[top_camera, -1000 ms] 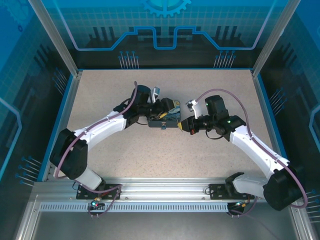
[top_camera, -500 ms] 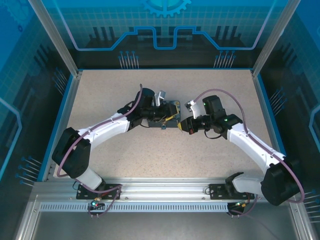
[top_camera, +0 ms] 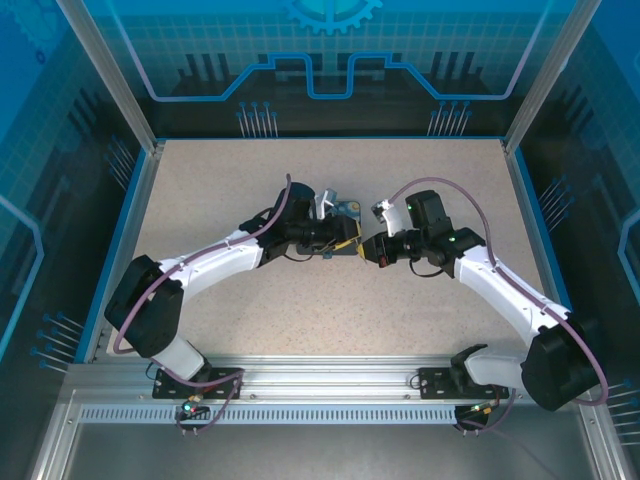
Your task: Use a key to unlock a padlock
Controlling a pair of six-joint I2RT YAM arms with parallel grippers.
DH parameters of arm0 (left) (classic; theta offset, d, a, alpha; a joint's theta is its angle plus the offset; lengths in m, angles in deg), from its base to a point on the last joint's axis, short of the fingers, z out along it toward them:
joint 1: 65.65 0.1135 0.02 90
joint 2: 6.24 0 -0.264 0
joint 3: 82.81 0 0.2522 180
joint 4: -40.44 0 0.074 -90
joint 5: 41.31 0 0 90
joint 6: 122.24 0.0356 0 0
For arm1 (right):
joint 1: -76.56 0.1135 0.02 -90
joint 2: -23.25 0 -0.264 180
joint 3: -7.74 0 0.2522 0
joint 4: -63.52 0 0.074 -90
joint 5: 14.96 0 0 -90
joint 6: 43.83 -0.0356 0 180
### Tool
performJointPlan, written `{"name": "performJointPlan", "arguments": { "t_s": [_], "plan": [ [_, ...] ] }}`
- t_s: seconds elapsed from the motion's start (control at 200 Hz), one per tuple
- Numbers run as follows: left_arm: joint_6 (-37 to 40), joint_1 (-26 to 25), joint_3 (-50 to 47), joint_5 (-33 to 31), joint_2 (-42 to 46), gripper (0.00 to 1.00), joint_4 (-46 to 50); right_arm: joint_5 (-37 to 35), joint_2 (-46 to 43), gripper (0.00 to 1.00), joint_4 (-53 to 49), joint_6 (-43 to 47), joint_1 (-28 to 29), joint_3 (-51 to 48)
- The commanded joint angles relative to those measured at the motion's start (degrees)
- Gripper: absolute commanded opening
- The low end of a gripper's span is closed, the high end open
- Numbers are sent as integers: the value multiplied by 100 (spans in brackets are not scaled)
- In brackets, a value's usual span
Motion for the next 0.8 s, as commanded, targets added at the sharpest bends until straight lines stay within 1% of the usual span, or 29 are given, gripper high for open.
{"name": "performJointPlan", "arguments": {
  "t_s": [0.0,0.16,0.25,0.445,0.54,0.675,0.795],
  "plan": [
    [-63,-60,-43,101,-103,30,-142,-34,18,0,-40,30,-87,176],
    [-59,-69,-8,95,-179,29,-148,-24,25,0,-48,34,-103,172],
    [-52,-77,16,104,-203,24,-145,-26,9,0,-48,34,-116,173],
    [-36,-86,40,67,-218,23,-139,3,19,0,-31,39,-130,152],
    [-30,-91,61,60,-224,18,-150,4,14,0,-22,39,-138,138],
    [-29,-104,89,75,-241,0,-184,3,0,0,-4,4,-155,134],
    [-39,-109,80,45,-227,0,-251,-28,-63,0,-4,-72,-204,129]
  ]
}}
